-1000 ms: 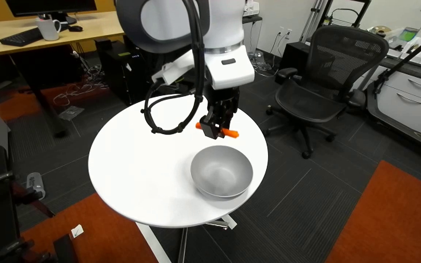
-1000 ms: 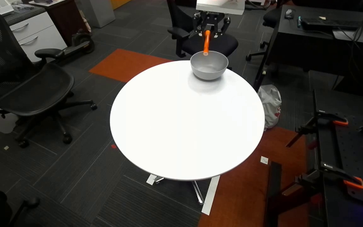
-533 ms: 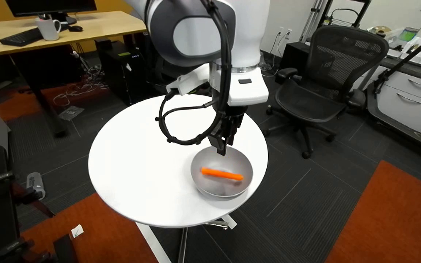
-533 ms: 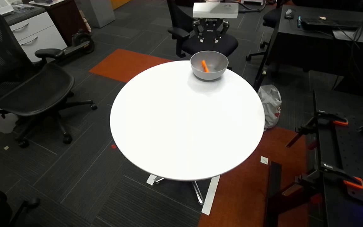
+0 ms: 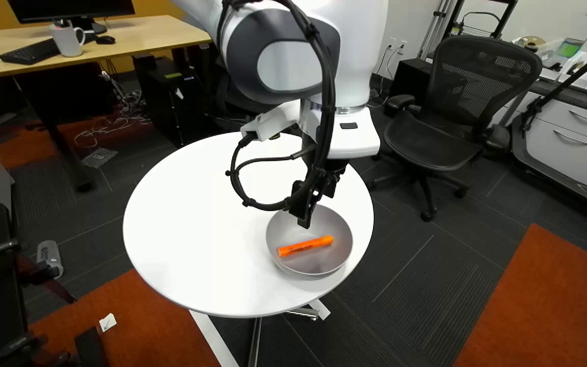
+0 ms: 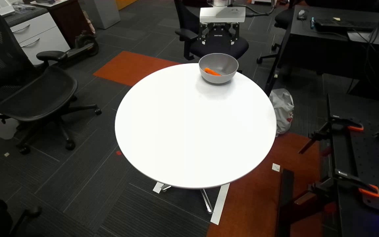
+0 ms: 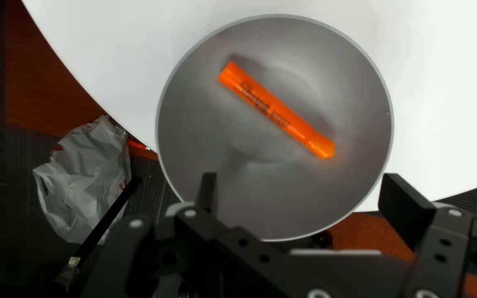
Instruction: Pick up the marker and put it in the bowl
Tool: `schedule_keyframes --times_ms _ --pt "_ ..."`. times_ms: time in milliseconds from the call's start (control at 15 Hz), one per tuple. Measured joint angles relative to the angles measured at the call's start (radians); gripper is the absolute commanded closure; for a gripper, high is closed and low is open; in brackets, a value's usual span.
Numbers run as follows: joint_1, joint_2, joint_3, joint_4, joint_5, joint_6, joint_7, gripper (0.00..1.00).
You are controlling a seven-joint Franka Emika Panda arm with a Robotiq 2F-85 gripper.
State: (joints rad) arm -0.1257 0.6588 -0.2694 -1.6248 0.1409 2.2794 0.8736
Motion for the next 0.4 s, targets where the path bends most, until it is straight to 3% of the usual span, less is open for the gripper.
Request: schedule_keyframes --times_ms 400 --pt "-0.003 0.02 0.0 0.013 0.001 -0.003 0.0 0.0"
